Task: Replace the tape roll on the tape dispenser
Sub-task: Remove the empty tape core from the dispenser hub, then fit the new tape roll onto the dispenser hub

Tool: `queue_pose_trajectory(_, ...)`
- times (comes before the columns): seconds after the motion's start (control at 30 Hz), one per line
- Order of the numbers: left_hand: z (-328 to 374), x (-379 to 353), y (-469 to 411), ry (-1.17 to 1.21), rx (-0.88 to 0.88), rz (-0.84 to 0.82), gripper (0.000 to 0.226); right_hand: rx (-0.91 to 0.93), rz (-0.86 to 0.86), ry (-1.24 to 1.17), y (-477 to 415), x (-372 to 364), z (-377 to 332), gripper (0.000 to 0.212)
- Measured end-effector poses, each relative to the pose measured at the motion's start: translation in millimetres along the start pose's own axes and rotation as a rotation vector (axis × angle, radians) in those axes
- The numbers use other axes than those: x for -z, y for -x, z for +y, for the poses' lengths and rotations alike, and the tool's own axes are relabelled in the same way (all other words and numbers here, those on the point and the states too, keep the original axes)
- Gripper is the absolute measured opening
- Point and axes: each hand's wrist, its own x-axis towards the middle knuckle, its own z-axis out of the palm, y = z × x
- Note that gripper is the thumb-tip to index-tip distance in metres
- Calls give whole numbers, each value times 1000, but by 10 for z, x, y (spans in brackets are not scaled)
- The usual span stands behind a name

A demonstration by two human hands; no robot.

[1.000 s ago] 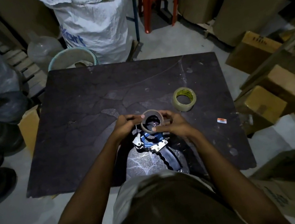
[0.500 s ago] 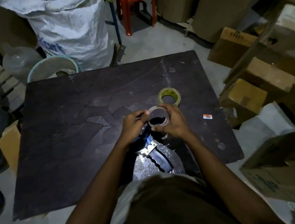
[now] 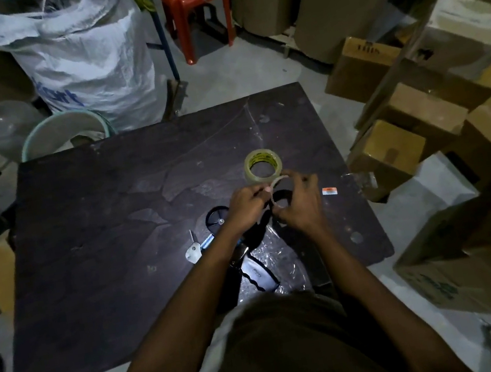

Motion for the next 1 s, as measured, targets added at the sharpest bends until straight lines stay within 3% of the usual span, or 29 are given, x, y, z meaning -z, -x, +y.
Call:
queue_pose_trajectory(0.23, -144, 94, -16, 26, 64, 208, 21, -223, -104, 91, -125, -24, 353, 102)
queue_pose_trajectory(0.37, -218, 183, -19, 18, 70, 262, 23, -99, -22, 101, -399, -4, 169, 99)
queue_pose_trajectory(0.6, -218, 281, -6, 60, 118, 338, 17, -24, -169, 70, -919, -257, -231, 106)
queue_pose_trajectory(0.7, -228, 350, 7, 84, 142, 358, 19, -47, -231, 84, -1029, -364, -297, 116)
queue_pose_trajectory(0.77, -220, 392, 33, 113, 152, 375, 18, -71, -226, 81, -1063, -422, -291, 112)
queue_pose_trajectory(0.9, -205, 465, 67, 271, 201, 394, 13, -40, -136, 47, -1041, -383, -304, 107)
queue_pose_trajectory(1.0, -107, 531, 55, 480, 270, 441, 17, -2, -107, -181, -953, -293, -379, 109)
